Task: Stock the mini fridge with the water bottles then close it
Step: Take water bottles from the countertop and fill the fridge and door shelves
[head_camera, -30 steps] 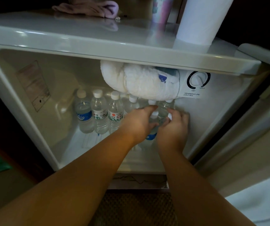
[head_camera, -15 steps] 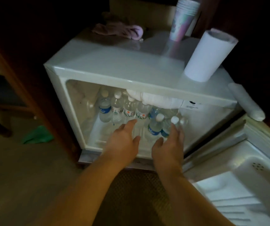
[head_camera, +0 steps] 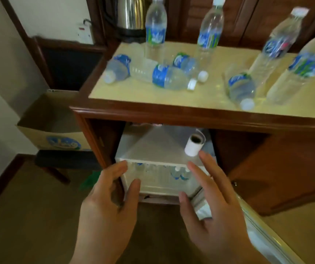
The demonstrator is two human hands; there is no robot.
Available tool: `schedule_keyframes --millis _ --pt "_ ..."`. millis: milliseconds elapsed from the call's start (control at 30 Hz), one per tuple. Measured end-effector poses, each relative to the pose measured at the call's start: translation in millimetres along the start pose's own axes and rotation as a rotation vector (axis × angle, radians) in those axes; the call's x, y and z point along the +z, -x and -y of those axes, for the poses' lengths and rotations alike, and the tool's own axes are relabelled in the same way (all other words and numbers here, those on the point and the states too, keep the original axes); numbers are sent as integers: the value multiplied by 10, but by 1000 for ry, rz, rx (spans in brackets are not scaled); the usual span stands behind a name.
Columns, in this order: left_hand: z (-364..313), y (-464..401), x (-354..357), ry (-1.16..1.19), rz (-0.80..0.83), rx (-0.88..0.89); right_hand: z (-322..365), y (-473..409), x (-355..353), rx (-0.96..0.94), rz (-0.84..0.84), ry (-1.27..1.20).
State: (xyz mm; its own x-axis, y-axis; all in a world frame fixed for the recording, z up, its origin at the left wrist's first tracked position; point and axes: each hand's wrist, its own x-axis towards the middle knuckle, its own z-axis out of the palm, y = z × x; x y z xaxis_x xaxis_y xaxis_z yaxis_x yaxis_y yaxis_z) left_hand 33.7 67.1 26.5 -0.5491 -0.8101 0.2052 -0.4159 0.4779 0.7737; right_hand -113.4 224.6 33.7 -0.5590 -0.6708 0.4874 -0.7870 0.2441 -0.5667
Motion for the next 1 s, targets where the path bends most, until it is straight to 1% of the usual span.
schedule_keyframes --millis 67,200,300,400,467,567,667,733,833,900,1000 --pt "-442 -144 -340 11 7 53 277 -257 -367 -22 -6 14" --pt "-1108 -402 -844 29 31 138 676 -680 -898 35 -36 22" --pt "-1406 -523 -1033 18 37 188 835 -905 -1108 54 -13 11" --pt "-1539 -638 -1092 51 34 222 920 -1078 -1177 78 -1 -10" --pt "-1552 -722 -1074 53 36 228 934 -1182 -1174 89 18 11" --pt "-1500 -888 -1021 60 65 189 890 -1358 -1122 103 28 28" --pt "-1388 -1203 -949 44 82 135 779 -1599 -997 155 87 39" --pt "-1253 -1526 -873 -24 73 59 656 -1811 -862 189 137 49" --pt "-1013 -2021 -724 -140 11 -10 385 -2166 -607 224 186 96" --pt "-884 -2304 -622 -219 -36 -61 177 -2386 -418 260 194 149" --pt "-696 -2671 -435 -319 -28 -120 -132 -2632 -154 341 192 222"
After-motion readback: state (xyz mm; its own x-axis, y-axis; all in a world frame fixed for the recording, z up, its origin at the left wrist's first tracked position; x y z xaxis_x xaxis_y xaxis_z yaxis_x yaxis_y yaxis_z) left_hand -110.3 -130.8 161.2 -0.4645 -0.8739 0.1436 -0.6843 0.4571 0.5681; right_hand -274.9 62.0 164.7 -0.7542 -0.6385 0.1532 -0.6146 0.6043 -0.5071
